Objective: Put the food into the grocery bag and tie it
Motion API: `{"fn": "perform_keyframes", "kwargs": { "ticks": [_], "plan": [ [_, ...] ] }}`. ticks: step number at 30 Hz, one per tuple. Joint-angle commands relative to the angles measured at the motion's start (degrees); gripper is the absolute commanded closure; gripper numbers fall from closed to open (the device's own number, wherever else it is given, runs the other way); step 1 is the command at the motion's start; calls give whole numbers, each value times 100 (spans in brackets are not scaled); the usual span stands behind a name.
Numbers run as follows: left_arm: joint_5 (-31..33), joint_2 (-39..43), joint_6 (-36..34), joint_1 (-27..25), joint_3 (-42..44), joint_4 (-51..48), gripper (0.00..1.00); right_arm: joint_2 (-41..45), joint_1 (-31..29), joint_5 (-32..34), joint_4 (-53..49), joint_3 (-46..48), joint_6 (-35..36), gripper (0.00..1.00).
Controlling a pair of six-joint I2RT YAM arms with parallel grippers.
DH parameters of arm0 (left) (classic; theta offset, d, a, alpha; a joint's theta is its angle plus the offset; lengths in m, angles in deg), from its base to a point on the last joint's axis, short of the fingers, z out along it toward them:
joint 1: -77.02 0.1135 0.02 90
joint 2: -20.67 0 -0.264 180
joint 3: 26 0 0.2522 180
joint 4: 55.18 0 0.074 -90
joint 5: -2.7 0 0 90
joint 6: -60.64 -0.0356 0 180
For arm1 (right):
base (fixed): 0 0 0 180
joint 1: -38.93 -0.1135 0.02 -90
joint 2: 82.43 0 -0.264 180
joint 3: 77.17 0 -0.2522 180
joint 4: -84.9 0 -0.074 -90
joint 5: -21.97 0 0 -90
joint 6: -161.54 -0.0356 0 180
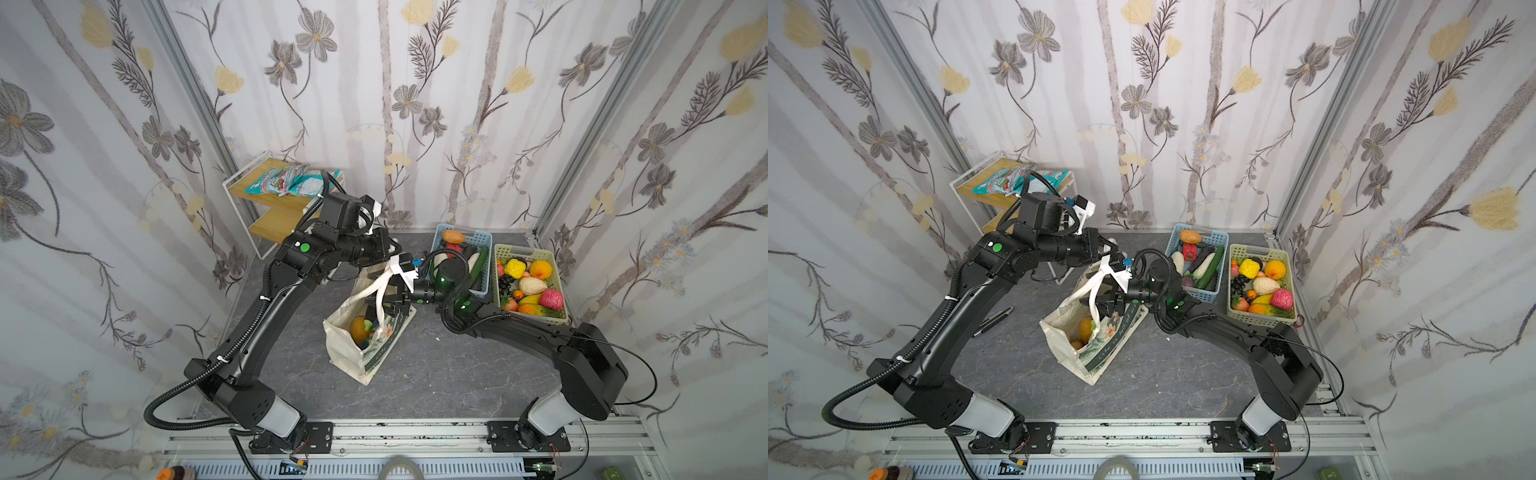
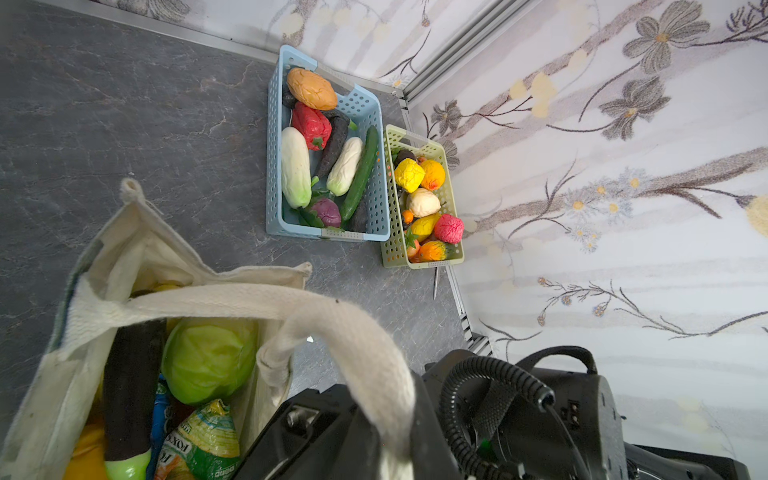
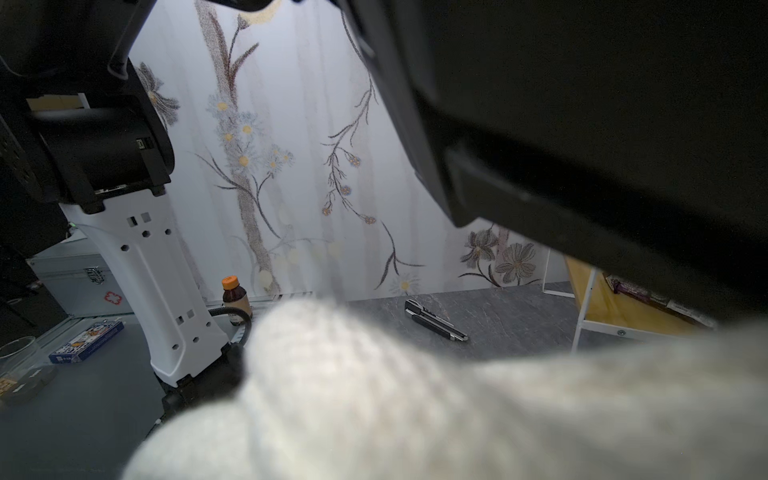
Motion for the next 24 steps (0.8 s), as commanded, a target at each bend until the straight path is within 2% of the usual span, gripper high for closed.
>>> {"fn": "perform_keyframes", "kwargs": {
  "ticks": [1, 9, 11, 16, 19, 21, 24],
  "plan": [
    [63, 8, 105, 11, 74, 539, 90, -94, -55, -366, 1253, -27, -708, 29],
    [159, 32, 166, 29, 180, 618, 90, -296, -194, -154, 1875, -105, -1211, 36],
    [220, 57, 174, 29, 191, 626, 90, -322, -193, 105, 2076, -88, -1412, 43],
    [257, 135, 236, 34, 287, 721, 90, -488, -192, 605, 2190, -191, -1838, 68],
    [274, 177, 261, 28, 340, 750, 90, -575, -195, 679, 2276, -202, -1975, 69],
    [272, 198, 263, 35, 354, 753, 91, -600, -345, 756, 2353, -178, -2034, 62],
    [292, 225, 272, 28, 376, 764, 91, -632, -380, 849, 2390, -206, -2079, 60]
  ]
}}
